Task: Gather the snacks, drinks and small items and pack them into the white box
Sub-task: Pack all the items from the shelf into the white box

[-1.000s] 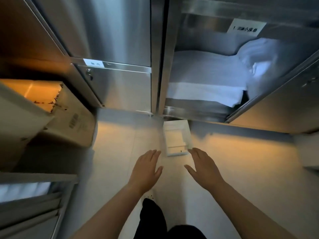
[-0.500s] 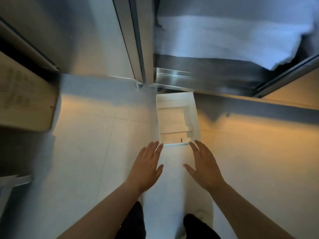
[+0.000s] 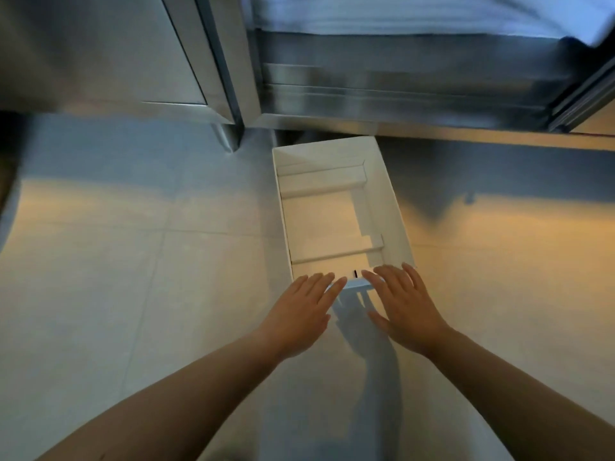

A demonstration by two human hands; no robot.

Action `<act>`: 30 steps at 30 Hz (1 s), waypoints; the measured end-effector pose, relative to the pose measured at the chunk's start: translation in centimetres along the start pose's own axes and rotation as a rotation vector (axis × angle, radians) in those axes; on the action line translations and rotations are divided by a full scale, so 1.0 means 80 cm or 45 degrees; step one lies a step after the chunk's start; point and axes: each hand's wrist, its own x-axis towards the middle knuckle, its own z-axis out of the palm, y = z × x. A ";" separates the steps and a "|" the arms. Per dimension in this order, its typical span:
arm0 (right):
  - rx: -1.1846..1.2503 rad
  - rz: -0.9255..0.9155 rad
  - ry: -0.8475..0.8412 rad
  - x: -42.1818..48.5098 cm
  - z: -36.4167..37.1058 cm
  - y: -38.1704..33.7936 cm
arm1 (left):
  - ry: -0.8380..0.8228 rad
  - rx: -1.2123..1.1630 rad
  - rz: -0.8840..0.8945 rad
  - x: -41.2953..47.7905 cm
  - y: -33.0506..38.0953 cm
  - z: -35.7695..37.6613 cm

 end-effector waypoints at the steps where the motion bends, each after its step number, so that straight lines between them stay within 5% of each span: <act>1: -0.017 -0.008 0.043 0.004 0.006 0.002 | 0.029 0.016 0.012 0.001 -0.003 0.005; 7: -0.036 0.000 0.206 0.016 0.024 0.004 | 0.276 0.195 0.048 0.005 -0.006 0.021; 19: -0.025 -0.004 0.349 0.034 0.026 -0.008 | 0.277 0.435 -0.082 0.004 -0.015 0.000; 25: -0.019 0.049 0.404 0.052 -0.027 -0.010 | 0.385 0.330 -0.118 0.014 -0.015 -0.071; 30: 0.047 0.031 0.201 0.040 -0.135 -0.016 | 0.216 0.154 -0.125 0.002 0.010 -0.181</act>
